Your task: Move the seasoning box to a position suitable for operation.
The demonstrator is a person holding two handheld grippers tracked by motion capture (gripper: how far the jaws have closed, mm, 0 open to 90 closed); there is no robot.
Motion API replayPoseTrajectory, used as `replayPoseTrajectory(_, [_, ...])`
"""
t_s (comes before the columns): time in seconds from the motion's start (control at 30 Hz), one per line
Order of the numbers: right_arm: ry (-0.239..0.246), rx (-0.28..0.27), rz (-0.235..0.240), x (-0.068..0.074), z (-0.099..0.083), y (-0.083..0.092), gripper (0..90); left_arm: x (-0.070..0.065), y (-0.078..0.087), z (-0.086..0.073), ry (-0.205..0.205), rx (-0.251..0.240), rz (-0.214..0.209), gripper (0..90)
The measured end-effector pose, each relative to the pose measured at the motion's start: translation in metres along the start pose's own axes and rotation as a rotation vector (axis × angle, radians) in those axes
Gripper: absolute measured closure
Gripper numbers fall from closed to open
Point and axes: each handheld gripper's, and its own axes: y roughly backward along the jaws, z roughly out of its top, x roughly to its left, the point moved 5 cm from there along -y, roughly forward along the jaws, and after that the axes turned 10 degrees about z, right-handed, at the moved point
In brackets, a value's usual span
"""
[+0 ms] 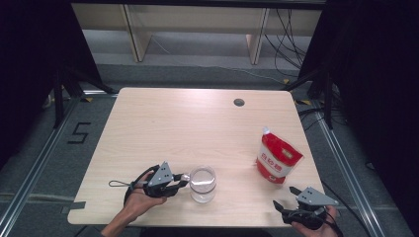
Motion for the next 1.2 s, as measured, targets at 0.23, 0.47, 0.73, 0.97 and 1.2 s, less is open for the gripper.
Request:
replayPoseTrajectory(0.23, [0.010, -0.004, 0.002, 0.000, 0.001, 0.000, 24.3, -0.005, 0.005, -0.002, 0.001, 0.001, -0.010, 73.7])
replayPoseTrajectory(0.47, [0.022, -0.006, -0.012, -0.002, 0.001, 0.000, 24.4, -0.024, 0.016, -0.006, -0.004, 0.003, -0.083, 72.4])
replayPoseTrajectory(0.73, [0.006, -0.004, 0.005, 0.000, 0.001, -0.001, 24.4, -0.035, 0.010, -0.001, -0.001, -0.003, -0.076, 72.3])
replayPoseTrajectory(0.97, [0.002, -0.003, 0.007, 0.000, 0.001, -0.001, 24.4, -0.045, 0.002, 0.005, 0.017, -0.001, -0.045, 72.5])
replayPoseTrajectory(1.2, [0.004, -0.008, -0.015, 0.000, 0.001, 0.000, 24.5, -0.046, -0.003, 0.008, 0.026, -0.002, -0.027, 72.6])
